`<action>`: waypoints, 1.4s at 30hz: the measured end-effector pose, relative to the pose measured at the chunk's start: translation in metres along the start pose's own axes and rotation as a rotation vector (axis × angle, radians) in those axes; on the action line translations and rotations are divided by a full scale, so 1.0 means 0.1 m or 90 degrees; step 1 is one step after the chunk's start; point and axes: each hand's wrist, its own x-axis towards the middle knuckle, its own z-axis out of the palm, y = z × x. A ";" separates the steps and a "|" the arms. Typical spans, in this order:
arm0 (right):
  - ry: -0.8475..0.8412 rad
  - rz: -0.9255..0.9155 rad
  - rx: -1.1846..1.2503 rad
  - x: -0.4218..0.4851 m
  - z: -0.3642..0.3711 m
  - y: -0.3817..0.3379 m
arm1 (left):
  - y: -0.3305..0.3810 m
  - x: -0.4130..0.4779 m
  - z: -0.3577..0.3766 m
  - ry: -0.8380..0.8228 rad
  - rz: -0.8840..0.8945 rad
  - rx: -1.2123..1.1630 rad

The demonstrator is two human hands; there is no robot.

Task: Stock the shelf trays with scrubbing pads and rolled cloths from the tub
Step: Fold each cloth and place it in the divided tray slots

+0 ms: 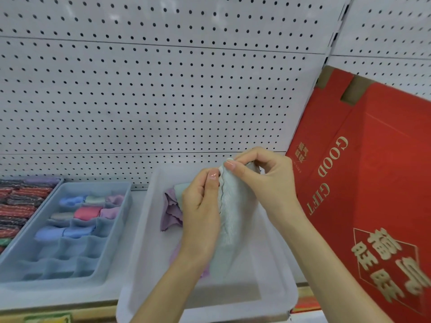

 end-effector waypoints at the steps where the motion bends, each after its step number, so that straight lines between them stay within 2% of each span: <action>1: 0.012 -0.005 0.002 0.00 0.00 0.00 | 0.00 -0.02 0.01 -0.004 -0.001 -0.003; 4: 0.038 -0.022 -0.007 0.01 0.00 0.01 | 0.05 -0.05 0.01 -0.029 -0.001 -0.020; 8: 0.068 -0.042 -0.008 0.07 -0.03 -0.02 | -0.01 -0.06 -0.01 -0.073 0.073 0.016; 12: 0.069 -0.048 0.001 0.14 -0.06 -0.06 | -0.06 -0.06 -0.03 -0.066 0.087 0.045; 20: 0.043 -0.044 0.005 0.21 -0.04 -0.04 | -0.06 0.04 -0.06 -0.073 0.030 0.018; 24: 0.049 -0.052 -0.003 0.26 -0.02 -0.04 | -0.16 0.11 -0.13 -0.154 -0.033 0.043; 29: 0.098 -0.046 0.008 0.42 -0.01 -0.03 | -0.30 0.04 -0.22 -0.293 -0.078 0.193; 32: 0.107 -0.048 -0.017 0.55 -0.03 0.01 | -0.39 -0.04 -0.31 -0.363 -0.123 0.190; 36: 0.122 -0.046 -0.078 0.71 -0.12 0.14 | -0.39 -0.08 -0.51 -0.359 -0.186 0.128; 39: 0.144 -0.018 -0.081 0.75 -0.22 0.28 | -0.36 -0.06 -0.66 -0.353 -0.183 0.121; 42: 0.153 0.022 -0.057 0.72 -0.31 0.42 | -0.40 -0.01 -0.80 -0.289 -0.178 0.160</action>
